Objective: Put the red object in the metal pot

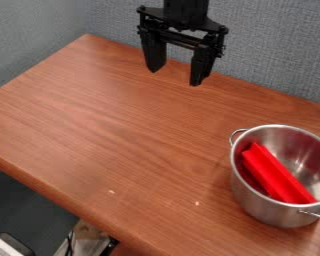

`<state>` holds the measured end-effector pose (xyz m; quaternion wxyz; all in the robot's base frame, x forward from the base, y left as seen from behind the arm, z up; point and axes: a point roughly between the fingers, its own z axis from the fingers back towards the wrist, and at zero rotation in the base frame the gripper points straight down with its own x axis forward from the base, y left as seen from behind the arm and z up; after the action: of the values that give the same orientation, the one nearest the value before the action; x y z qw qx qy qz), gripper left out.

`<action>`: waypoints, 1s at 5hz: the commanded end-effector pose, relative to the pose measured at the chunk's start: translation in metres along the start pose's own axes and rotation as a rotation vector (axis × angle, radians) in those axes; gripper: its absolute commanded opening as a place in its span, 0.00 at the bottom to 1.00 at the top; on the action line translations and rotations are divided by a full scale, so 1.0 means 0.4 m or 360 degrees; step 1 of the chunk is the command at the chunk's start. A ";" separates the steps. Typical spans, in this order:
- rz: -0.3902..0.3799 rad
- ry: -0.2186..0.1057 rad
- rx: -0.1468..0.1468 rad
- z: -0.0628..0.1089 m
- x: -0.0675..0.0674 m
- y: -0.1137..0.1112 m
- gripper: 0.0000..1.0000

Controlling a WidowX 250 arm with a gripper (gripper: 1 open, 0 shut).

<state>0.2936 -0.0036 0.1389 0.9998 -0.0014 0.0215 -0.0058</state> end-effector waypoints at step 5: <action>-0.0069 0.0010 0.0050 0.004 0.003 -0.042 1.00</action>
<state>0.2890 -0.0176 0.1303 0.9987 0.0113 0.0455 -0.0205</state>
